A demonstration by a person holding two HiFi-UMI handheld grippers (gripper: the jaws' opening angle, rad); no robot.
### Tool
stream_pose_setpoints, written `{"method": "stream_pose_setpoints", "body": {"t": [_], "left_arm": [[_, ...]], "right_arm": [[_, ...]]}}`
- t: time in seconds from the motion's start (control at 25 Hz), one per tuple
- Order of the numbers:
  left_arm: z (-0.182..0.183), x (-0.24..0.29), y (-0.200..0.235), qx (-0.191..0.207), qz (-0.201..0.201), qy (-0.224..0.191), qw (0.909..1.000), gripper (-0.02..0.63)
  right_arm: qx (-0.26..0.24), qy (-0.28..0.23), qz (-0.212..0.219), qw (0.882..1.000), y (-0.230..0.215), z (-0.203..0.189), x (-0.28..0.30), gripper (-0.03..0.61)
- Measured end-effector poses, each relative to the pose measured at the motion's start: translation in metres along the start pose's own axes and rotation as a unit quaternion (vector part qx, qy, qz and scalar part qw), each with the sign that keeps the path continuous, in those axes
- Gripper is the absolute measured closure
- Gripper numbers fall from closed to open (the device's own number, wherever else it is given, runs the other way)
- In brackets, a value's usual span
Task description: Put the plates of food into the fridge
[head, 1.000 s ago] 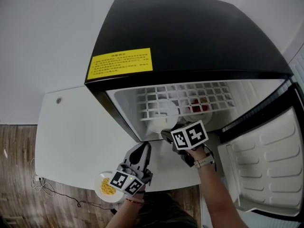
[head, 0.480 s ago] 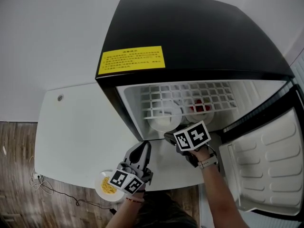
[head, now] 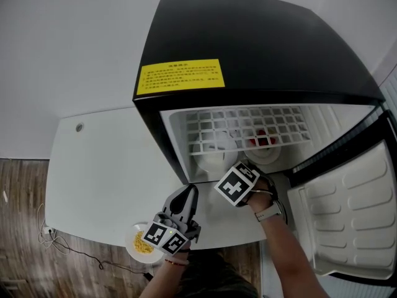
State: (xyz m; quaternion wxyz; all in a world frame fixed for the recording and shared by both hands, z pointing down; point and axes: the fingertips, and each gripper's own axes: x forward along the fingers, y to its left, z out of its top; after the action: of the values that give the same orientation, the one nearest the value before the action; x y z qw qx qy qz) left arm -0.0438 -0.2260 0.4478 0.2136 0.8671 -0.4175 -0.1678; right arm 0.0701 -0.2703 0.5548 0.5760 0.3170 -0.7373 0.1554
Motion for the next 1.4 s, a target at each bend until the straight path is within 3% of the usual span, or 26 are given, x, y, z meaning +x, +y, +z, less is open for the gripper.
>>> {"method": "stream_pose_setpoints", "body": {"t": [0.12,0.36,0.8,0.84,1.0,1.04,1.2,1.4], "left_arm": [[0.001,-0.001,0.002,0.001,0.002,0.0,1.0,0.607],[0.002,-0.002,0.0,0.003,0.003,0.0,1.0,0.607],[-0.004,-0.008,-0.022,0.019,-0.007,0.015,0.9997,0.607],[-0.004,-0.01,-0.024,0.021,-0.007,0.016,0.9996,0.607],[-0.007,-0.02,-0.031,0.031,-0.008,0.018,0.9993,0.607],[-0.007,-0.023,-0.033,0.034,-0.009,0.017,0.9992,0.607],[-0.004,-0.033,-0.042,0.042,-0.007,0.012,0.999,0.607],[0.001,-0.045,-0.057,0.056,-0.011,0.006,0.9984,0.607]], "right_arm": [[0.003,-0.006,-0.008,1.0,-0.001,-0.004,-0.004,0.344],[0.036,-0.07,-0.001,0.997,0.008,-0.007,-0.021,0.344],[0.07,-0.186,0.002,0.98,0.045,-0.014,-0.057,0.347],[0.072,-0.198,-0.005,0.977,0.048,-0.014,-0.061,0.381],[0.077,-0.264,-0.041,0.961,0.063,-0.015,-0.08,0.553],[0.08,-0.28,-0.043,0.956,0.068,-0.015,-0.085,0.571],[0.104,-0.351,-0.039,0.93,0.087,-0.017,-0.109,0.571],[0.144,-0.436,-0.064,0.886,0.093,-0.029,-0.144,0.571]]}}
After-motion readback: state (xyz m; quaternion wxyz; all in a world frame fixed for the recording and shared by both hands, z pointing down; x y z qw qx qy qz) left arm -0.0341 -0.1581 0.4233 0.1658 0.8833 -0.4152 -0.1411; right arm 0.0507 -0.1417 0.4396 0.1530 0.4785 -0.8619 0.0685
